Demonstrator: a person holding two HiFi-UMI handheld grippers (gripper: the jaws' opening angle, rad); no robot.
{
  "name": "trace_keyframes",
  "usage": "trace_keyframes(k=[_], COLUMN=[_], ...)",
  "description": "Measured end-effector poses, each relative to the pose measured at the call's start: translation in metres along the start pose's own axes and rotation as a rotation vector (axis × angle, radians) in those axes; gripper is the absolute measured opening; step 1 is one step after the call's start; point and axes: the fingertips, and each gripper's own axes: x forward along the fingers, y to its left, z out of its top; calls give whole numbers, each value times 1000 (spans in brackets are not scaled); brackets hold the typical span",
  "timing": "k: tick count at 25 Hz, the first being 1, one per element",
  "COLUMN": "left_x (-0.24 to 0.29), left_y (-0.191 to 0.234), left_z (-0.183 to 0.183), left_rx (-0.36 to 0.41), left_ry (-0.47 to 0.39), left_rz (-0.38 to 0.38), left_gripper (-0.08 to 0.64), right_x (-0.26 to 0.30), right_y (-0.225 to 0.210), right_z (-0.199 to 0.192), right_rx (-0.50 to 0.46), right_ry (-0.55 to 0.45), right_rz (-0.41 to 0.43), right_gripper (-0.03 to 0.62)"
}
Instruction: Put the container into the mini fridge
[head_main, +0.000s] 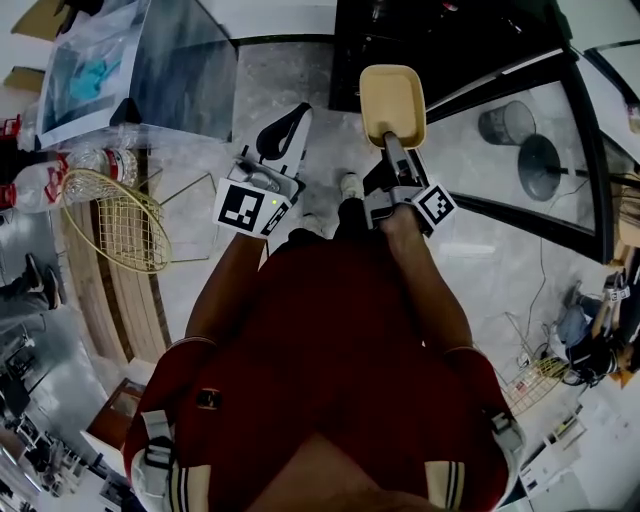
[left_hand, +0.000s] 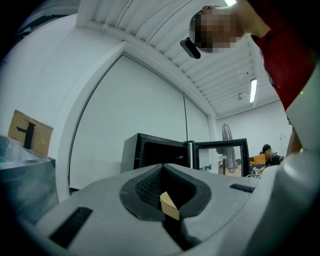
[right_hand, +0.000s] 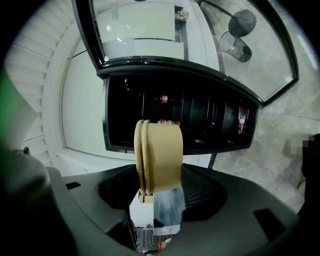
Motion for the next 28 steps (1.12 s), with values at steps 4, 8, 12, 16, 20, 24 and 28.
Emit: trace_keyframes(k=[4, 8, 12, 16, 20, 24, 28], left_x=[23, 47, 62, 73, 84, 93, 101], left_y=[8, 13, 19, 26, 30, 35, 41], left_z=[-7, -16, -27, -32, -39, -46, -54], left_rx=[-10, -9, -13, -9, 1, -1, -4], left_ry=[-8, -4, 11, 17, 30, 47, 57], left_rz=[41, 84, 122, 160, 189, 215, 239], left_gripper=[6, 6, 6, 6, 6, 6, 6], right_x=[20, 39, 58, 75, 93, 111, 132], right_y=[-16, -37, -56, -73, -91, -105, -117], right_z=[21, 40, 53, 62, 71, 81, 90], right_rx=[-10, -16, -13, -8, 0, 8, 27], right_ry=[34, 78, 107, 128, 146, 153, 149], right_rz=[-17, -39, -59, -78, -95, -98, -94], right_gripper=[241, 241, 241, 241, 241, 241, 241])
